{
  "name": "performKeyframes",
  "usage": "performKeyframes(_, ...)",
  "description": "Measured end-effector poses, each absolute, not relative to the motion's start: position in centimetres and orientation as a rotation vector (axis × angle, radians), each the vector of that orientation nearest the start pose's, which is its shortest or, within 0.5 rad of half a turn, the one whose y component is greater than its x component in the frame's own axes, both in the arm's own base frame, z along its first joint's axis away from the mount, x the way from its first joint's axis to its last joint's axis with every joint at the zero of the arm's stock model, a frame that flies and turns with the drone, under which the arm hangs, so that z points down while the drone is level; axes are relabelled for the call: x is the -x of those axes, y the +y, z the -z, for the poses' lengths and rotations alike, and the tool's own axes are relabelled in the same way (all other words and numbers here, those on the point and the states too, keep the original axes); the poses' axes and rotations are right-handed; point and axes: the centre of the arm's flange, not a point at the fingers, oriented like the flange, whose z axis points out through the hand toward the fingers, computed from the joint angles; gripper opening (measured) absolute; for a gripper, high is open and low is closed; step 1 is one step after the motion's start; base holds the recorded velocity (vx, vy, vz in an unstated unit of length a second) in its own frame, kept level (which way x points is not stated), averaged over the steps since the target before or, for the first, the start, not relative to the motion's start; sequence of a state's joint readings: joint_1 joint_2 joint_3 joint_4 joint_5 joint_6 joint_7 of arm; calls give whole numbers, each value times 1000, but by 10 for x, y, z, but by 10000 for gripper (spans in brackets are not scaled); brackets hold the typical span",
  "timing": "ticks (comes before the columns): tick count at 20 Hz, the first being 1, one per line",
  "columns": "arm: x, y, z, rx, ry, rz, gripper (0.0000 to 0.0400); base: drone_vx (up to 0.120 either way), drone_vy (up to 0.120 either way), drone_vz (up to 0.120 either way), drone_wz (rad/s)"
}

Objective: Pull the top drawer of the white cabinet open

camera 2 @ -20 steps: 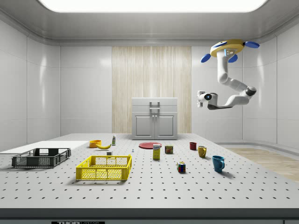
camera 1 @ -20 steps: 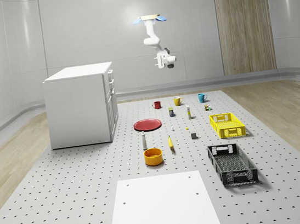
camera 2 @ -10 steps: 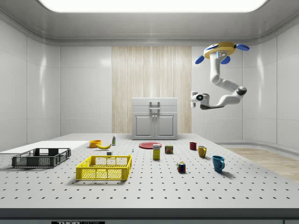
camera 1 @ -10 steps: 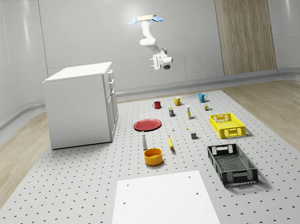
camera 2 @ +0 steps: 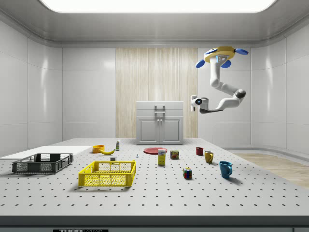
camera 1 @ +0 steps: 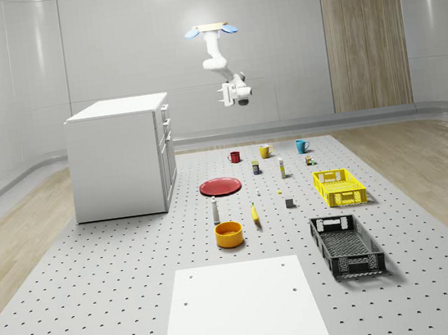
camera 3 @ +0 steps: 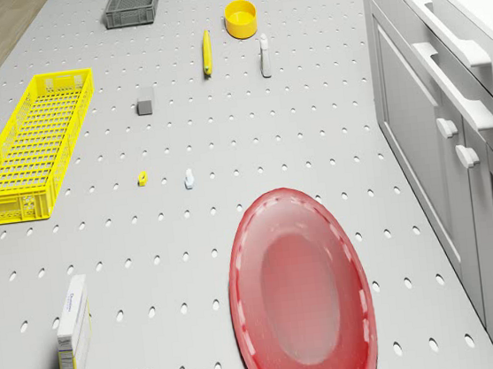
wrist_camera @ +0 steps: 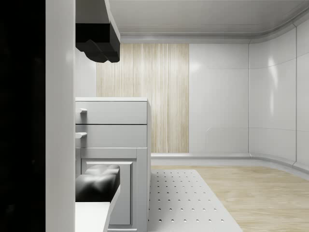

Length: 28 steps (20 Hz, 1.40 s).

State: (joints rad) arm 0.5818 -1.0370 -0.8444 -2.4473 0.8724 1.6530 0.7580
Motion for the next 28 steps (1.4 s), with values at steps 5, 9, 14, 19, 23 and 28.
performKeyframes(5,-306,-100,-592,1484,612,-613,311,120,-120,0,0)
performKeyframes(9,-306,-100,-592,1484,612,-613,311,120,-120,0,0)
performKeyframes(14,-306,-100,-592,1484,612,-613,311,120,-120,0,0)
performKeyframes(19,-306,-100,-592,1484,612,-613,311,120,-120,0,0)
performKeyframes(23,-306,-100,-592,1484,613,-613,311,120,-120,0,0)
performKeyframes(28,-306,-100,-592,1484,613,-613,311,120,-120,16,0)
